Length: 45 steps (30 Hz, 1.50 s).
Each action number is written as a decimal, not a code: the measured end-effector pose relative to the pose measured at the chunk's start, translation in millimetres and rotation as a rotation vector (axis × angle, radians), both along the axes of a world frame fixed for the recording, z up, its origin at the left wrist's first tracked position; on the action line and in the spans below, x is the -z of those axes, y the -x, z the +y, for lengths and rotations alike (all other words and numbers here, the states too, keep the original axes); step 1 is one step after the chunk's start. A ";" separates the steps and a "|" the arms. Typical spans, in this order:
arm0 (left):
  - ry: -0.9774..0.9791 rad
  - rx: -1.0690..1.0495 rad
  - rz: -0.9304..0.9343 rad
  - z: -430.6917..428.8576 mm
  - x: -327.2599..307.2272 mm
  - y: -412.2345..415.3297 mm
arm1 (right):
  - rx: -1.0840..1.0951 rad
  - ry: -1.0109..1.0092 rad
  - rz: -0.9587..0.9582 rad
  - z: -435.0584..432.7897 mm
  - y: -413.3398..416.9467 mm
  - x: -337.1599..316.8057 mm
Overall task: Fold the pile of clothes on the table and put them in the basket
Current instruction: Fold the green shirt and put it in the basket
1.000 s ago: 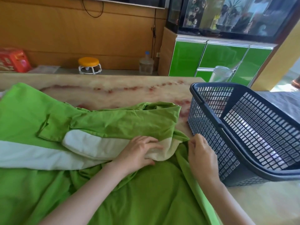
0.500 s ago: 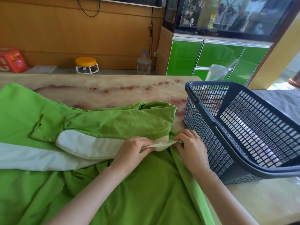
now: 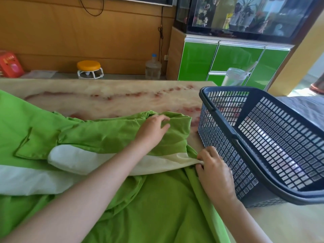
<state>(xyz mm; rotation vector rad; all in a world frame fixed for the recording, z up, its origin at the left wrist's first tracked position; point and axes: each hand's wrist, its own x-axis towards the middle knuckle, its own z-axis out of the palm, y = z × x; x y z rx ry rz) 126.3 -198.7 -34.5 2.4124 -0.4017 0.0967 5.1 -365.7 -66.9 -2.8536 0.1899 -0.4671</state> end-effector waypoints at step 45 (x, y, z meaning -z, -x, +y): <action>-0.578 -0.071 0.033 121.2 35.7 -0.4 | -0.204 0.221 0.405 43.7 -24.4 -27.0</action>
